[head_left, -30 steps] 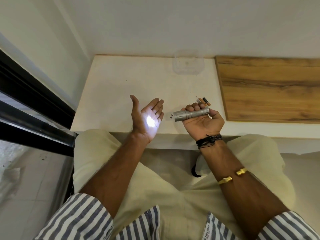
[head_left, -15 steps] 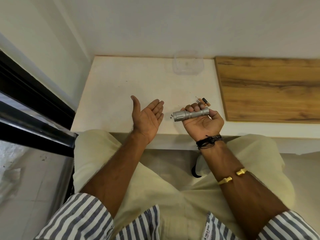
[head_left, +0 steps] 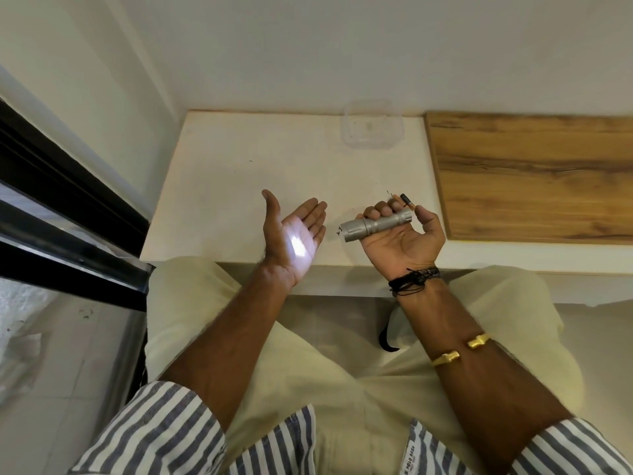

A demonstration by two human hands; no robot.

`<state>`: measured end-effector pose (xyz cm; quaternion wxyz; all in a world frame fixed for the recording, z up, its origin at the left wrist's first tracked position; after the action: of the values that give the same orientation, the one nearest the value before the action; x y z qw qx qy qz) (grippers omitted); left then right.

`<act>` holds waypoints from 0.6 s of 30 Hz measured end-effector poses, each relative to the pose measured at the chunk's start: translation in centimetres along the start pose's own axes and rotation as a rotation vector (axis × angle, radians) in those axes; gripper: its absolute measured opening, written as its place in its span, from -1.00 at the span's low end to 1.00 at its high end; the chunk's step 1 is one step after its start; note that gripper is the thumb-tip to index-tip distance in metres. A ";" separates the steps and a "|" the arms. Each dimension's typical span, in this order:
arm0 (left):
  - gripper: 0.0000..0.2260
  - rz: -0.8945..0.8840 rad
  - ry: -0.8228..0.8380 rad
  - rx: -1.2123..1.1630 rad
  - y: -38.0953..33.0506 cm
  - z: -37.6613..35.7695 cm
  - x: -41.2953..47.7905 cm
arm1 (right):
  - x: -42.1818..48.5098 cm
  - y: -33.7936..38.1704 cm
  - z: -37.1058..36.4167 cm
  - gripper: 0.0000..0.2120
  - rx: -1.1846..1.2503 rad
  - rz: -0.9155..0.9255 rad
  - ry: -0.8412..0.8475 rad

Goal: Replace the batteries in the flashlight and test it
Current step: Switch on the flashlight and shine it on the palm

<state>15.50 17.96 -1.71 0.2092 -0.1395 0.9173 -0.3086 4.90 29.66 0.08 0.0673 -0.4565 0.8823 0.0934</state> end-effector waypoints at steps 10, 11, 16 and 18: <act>-0.13 -0.111 -0.176 0.030 -0.8 1.1 0.2 | 0.8 1.0 -0.1 -0.81 -0.918 0.170 -0.141; -0.14 -0.123 -0.194 0.042 -1.0 1.3 0.2 | 0.6 1.4 -0.4 -0.80 -1.085 0.258 -0.142; -0.16 -0.159 -0.251 0.073 -1.3 1.5 0.1 | -0.2 2.3 -1.5 -0.74 -1.295 0.663 -0.103; -0.17 -0.164 -0.255 0.083 -1.2 1.5 0.1 | -0.1 2.5 -1.6 -0.73 -1.224 0.709 -0.089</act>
<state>16.24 16.23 -2.01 0.3038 -0.2433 0.8553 -0.3421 2.89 30.82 1.92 -0.2000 -0.0934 0.7631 0.6074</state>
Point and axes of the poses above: each hand's wrist, its own x-axis towards the middle knuckle, its own z-axis out of the back of the hand, y = z × x, the point moved 4 cm from there along x, towards the middle knuckle, and after that the axes turned 7 degrees about y, right-handed, at the moved point
